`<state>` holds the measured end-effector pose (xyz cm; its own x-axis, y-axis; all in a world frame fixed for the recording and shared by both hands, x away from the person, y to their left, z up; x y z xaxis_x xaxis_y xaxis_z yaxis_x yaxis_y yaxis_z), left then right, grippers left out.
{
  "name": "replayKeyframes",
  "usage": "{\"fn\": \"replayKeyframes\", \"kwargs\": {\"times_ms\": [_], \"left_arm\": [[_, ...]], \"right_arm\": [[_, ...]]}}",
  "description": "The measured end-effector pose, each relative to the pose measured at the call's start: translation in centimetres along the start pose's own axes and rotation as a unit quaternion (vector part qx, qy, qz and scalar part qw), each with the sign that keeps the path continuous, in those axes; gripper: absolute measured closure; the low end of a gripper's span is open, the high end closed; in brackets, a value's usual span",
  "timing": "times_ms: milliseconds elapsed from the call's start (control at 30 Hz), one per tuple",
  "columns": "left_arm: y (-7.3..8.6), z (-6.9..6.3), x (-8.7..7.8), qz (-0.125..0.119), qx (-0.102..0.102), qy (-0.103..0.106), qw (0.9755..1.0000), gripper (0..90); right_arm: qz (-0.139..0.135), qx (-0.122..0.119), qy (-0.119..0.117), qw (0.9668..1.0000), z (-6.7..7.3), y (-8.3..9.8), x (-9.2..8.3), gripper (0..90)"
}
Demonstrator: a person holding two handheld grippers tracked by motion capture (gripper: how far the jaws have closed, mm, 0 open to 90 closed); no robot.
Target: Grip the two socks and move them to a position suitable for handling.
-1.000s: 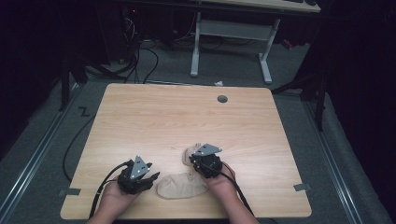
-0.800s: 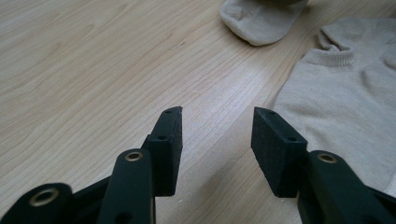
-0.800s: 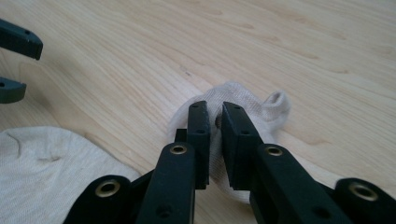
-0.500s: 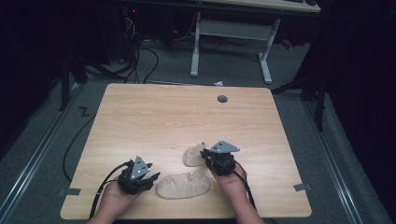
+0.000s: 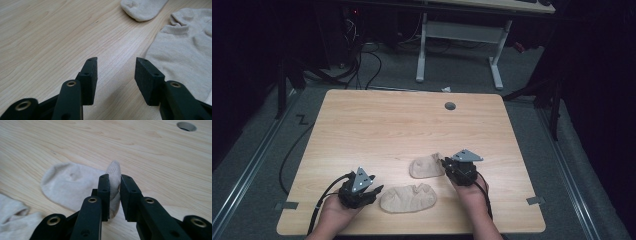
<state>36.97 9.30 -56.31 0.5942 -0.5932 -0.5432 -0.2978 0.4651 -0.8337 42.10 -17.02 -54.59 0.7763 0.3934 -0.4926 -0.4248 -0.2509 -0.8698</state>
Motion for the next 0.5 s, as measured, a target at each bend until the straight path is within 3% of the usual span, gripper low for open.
{"fn": "replayKeyframes", "kwargs": {"times_ms": [333, 500], "left_arm": [[0.0, 0.1, 0.1, 0.0, -0.005, 0.0, 1.0, 52.9], [0.0, 0.2, 0.1, 0.001, -0.006, -0.001, 1.0, 52.9]], "right_arm": [[0.009, 0.006, 0.024, 0.9996, -2.0, 0.8, -0.3, 76.3], [0.01, 0.015, 0.032, 0.9993, -3.0, 1.2, -0.6, 70.7]]}}
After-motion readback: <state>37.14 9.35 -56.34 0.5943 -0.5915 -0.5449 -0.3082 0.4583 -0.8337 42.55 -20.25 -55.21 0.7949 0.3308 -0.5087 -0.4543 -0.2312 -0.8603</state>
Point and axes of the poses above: each handheld gripper's, and its own axes: x roughly forward along the jaws, y roughly out of its underside, z roughly to its left, the point moved 9 cm from there along x, roughly forward along the jaws, and after that the axes turned 8 degrees about -z, right-handed, at the moved point
